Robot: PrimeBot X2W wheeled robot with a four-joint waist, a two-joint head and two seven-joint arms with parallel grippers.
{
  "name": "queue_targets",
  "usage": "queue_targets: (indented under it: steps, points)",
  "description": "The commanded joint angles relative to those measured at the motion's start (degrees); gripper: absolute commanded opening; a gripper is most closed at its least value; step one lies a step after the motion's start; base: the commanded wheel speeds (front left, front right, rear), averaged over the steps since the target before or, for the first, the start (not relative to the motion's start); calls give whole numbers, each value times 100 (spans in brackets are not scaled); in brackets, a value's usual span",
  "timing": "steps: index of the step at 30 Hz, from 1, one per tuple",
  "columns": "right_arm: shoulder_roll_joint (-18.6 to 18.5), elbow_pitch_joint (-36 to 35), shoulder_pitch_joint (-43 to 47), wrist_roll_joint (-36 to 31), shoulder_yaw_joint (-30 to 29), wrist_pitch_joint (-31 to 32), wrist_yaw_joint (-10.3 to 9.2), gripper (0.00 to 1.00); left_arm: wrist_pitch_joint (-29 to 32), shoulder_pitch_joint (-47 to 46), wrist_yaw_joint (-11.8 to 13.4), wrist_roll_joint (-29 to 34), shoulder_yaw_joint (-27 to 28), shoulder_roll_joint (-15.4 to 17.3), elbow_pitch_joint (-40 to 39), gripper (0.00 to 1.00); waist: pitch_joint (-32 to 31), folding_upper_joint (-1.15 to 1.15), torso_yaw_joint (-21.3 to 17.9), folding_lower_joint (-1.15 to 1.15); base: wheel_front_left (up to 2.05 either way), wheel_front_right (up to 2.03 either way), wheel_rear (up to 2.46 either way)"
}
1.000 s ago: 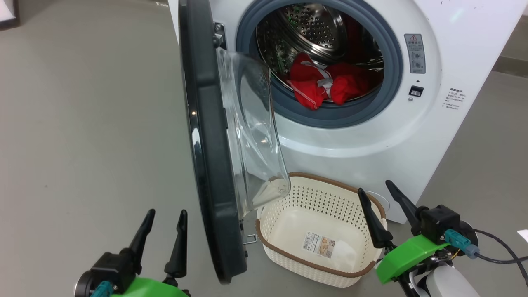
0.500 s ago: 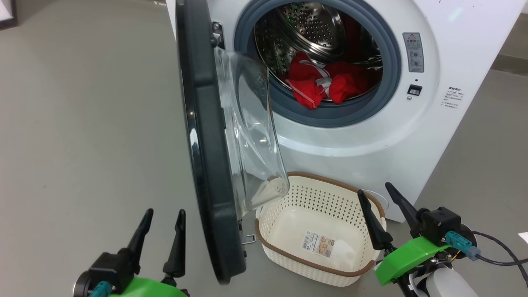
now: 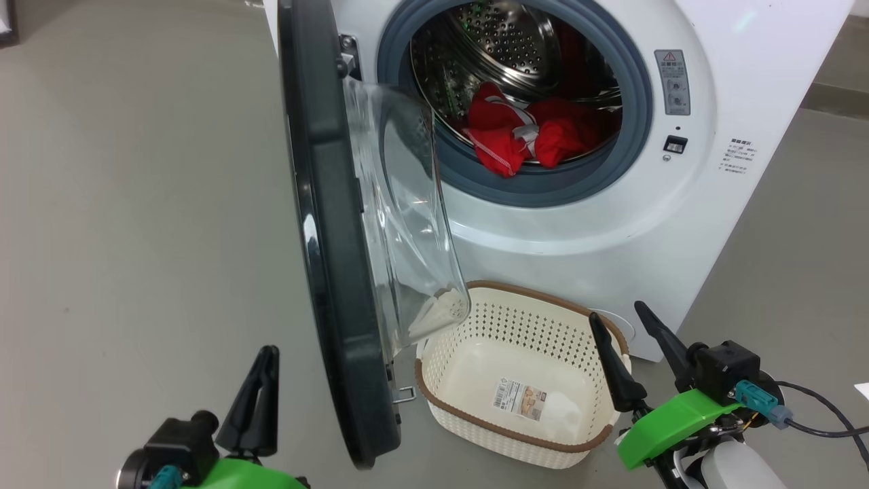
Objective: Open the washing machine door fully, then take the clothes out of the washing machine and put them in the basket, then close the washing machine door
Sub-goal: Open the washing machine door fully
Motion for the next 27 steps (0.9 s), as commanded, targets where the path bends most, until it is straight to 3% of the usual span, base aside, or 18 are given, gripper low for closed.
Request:
queue_targets:
  steps: [1, 16, 21, 27]
  points:
    - [21, -112, -40, 45, 119, -37, 28, 100, -29, -209, 73, 148, 210, 65, -221, 0, 7, 0, 0, 0, 0, 0, 0]
    - [21, -40, -106, 335, 86, -37, 28, 100, -29, -799, 597, 192, 109, 65, -1991, 0, -12, 0, -32, 0, 0, 0, 0]
    - [21, -29, -80, 344, 70, -37, 28, 100, 150, -857, 588, 224, -375, 65, -2834, 0, -20, 0, -65, 0, 0, 0, 0]
    - [21, -18, -66, 361, 97, -37, 28, 100, 738, -701, 475, 55, -1110, 65, -3082, 0, -13, 0, -101, 0, 0, 0, 0]
